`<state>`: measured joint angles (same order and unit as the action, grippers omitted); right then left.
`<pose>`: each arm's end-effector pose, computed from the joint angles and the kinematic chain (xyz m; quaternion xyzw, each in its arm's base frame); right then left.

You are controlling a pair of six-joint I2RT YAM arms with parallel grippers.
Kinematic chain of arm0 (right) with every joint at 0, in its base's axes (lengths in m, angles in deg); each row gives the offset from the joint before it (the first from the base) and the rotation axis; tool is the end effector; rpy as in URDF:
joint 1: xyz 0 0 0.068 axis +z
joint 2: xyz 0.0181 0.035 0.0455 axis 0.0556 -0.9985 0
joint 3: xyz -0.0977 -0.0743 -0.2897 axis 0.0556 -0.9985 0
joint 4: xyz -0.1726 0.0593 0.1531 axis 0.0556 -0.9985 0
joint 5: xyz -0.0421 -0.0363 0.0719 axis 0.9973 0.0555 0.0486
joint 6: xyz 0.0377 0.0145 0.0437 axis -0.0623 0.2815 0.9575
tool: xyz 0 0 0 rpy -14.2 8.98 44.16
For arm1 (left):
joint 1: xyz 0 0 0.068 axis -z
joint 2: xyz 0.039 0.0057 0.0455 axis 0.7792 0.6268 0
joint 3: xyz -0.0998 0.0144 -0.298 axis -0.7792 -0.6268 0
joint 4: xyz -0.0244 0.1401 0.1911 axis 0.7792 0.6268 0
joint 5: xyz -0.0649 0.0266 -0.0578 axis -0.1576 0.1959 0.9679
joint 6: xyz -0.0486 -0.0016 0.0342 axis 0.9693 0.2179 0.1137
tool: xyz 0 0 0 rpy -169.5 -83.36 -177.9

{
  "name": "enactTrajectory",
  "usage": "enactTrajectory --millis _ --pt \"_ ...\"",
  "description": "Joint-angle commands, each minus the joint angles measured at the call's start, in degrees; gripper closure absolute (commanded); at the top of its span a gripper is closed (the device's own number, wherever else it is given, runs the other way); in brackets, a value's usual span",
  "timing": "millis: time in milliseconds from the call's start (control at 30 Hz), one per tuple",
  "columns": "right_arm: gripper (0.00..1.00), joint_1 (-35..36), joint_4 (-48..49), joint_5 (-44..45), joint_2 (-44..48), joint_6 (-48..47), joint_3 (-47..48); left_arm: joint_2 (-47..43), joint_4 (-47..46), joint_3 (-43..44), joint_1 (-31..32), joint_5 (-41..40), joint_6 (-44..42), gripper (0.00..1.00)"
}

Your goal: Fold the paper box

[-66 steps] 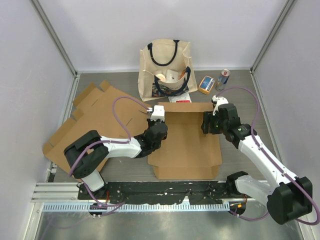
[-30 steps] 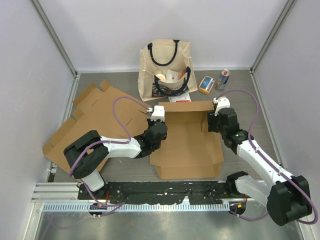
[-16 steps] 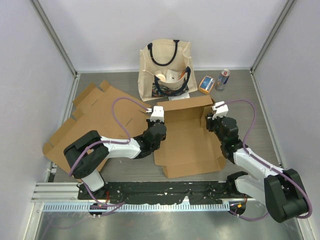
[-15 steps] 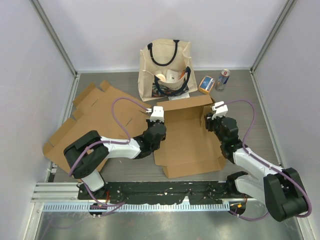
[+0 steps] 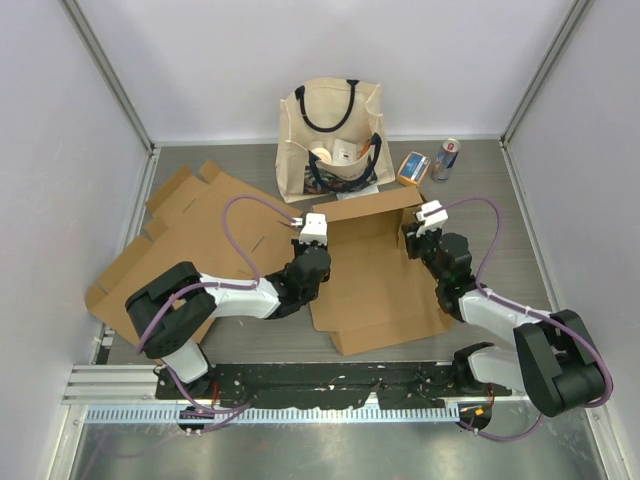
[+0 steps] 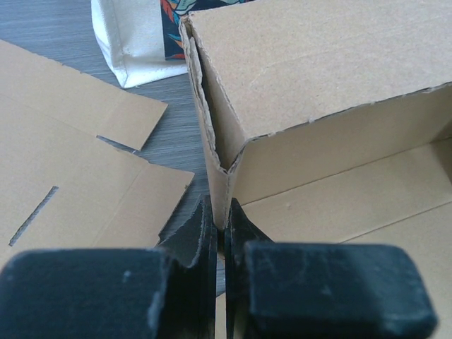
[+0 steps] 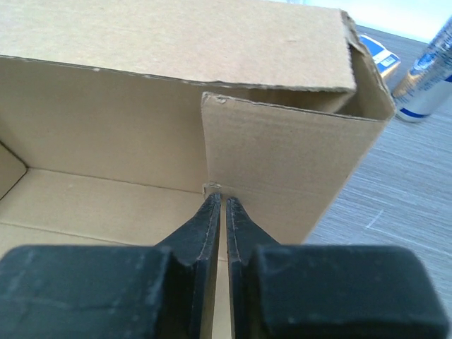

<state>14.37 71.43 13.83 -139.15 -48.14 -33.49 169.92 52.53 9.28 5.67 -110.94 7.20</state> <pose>0.2004 0.0656 0.2517 -0.1673 0.7383 0.0855 0.6477 0.2016 -0.2495 0.2479 0.0169 0.7790 -0.0683 0.6231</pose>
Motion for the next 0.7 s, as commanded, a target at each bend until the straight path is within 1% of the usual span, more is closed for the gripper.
enactTrajectory --millis 0,33,67,100,133,167,200,233,367,400,433,467,500,567,600,633,667 --pt "0.85 0.2 1.7 7.8 2.4 2.2 2.0 -0.8 0.8 -1.3 0.4 2.6 -0.3 1.0" --pt "0.84 0.2 0.8 8.0 3.6 2.7 1.6 -0.7 1.0 -1.3 0.4 2.7 -0.1 1.0" --pt "0.82 0.2 -1.7 8.6 5.4 5.2 1.4 -0.7 1.0 -1.1 0.4 2.8 -0.1 1.0" --pt "0.77 0.2 -3.5 9.5 7.3 7.0 1.3 -0.5 1.1 -1.0 0.4 3.3 0.0 1.0" --pt "0.75 0.2 -7.9 12.9 11.4 8.7 1.7 -0.4 1.1 -0.9 0.4 3.3 0.4 1.0" --pt "0.74 0.2 -10.4 14.5 13.4 12.4 2.0 -0.1 1.1 -0.9 0.4 3.3 0.6 1.0" --pt "0.72 0.2 -13.1 16.0 15.1 13.6 2.8 0.0 1.1 -0.8 0.3 3.4 0.7 1.0" --pt "0.72 0.3 -18.5 17.8 18.5 14.5 3.4 0.2 1.2 -0.5 0.4 3.4 1.0 1.0" --pt "0.69 0.1 -25.4 22.9 25.7 19.5 4.2 0.7 0.6 -0.5 0.3 3.3 1.0 1.0" --pt "0.69 0.0 -26.5 23.5 26.7 20.1 4.6 0.8 1.0 -0.3 0.4 3.3 0.9 1.0" --pt "0.68 0.1 -29.6 25.1 27.4 20.2 5.1 0.8 1.1 0.0 0.4 3.3 0.8 1.0" --pt "0.68 0.0 -31.6 29.3 28.1 20.2 5.8 0.9 1.0 -0.1 0.4 3.4 0.6 1.0" --pt "0.66 -0.1 -33.2 31.5 28.1 19.4 7.0 0.8 0.8 -0.2 0.3 3.3 0.3 1.0" --pt "0.65 0.0 -34.7 32.6 27.3 16.0 7.3 0.8 0.9 -0.4 0.4 3.4 0.2 1.0" --pt "0.61 0.0 -35.2 33.3 26.6 15.0 7.6 0.7 0.7 -0.5 0.4 3.4 0.2 1.0" --pt "0.56 -0.1 -36.7 33.7 25.8 14.0 7.8 0.6 0.6 -0.8 0.3 3.4 0.1 1.0" --pt "0.52 -0.2 -37.1 33.4 24.9 12.9 7.8 0.7 0.6 -0.8 0.4 3.5 0.2 1.0"
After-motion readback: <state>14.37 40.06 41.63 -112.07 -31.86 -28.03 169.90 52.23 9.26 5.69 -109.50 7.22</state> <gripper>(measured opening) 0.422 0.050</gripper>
